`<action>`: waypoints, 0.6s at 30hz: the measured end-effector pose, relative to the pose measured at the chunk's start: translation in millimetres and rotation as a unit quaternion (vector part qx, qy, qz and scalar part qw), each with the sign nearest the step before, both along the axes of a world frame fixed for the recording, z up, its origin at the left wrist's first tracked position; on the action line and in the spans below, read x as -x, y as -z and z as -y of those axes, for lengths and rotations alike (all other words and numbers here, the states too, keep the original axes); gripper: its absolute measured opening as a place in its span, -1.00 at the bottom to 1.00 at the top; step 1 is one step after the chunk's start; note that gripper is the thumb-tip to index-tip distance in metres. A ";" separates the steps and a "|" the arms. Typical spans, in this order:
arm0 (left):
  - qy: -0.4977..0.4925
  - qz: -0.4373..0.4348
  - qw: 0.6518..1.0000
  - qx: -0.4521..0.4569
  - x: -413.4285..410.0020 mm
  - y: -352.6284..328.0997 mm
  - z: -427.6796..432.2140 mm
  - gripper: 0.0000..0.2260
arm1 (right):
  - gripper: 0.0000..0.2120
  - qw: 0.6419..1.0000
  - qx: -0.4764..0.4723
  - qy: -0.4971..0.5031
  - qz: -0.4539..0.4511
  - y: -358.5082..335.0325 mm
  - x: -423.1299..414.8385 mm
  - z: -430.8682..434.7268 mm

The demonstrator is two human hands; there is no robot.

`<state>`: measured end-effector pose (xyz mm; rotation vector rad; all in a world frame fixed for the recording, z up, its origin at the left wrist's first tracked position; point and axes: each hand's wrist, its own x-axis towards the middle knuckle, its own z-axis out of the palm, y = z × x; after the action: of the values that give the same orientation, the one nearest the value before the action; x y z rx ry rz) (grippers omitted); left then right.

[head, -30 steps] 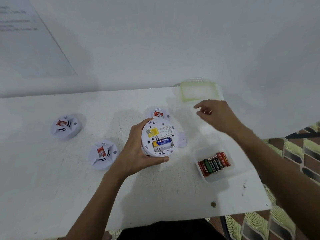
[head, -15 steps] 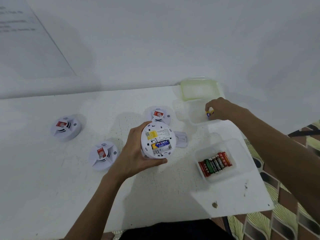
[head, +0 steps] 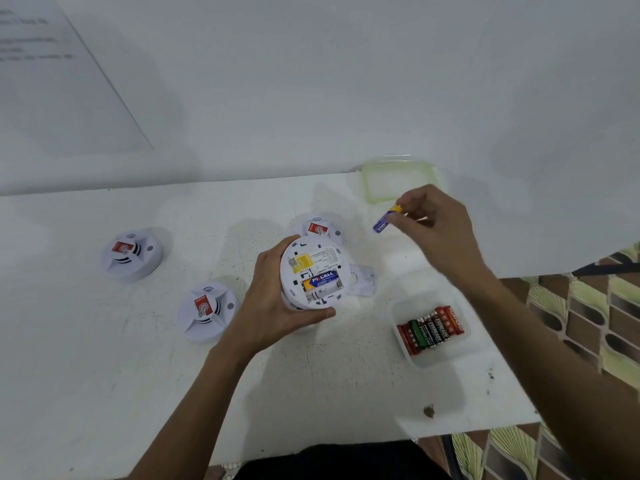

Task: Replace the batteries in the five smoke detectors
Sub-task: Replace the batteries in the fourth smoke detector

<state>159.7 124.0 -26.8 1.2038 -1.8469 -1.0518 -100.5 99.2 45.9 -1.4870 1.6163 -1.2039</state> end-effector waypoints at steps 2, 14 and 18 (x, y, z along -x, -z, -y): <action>-0.012 -0.003 1.000 0.018 1.7 -0.9 1.4 -0.18 | -0.86 0.999 0.006 -0.010 0.043 -1.3 -23.1 -22.3; -0.034 -0.032 0.998 0.033 0.2 -17.2 1.5 -0.20 | -0.87 0.994 0.033 0.027 0.099 34.5 -89.8 -74.6; -0.037 -0.063 0.997 0.030 -0.2 -20.2 -2.0 -0.18 | -0.83 0.987 0.068 0.025 0.145 41.3 -103.4 -78.5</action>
<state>159.9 126.0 -6.6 1.1365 -1.7131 -1.0002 2.9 177.7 4.5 -1.2860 1.4057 -1.5073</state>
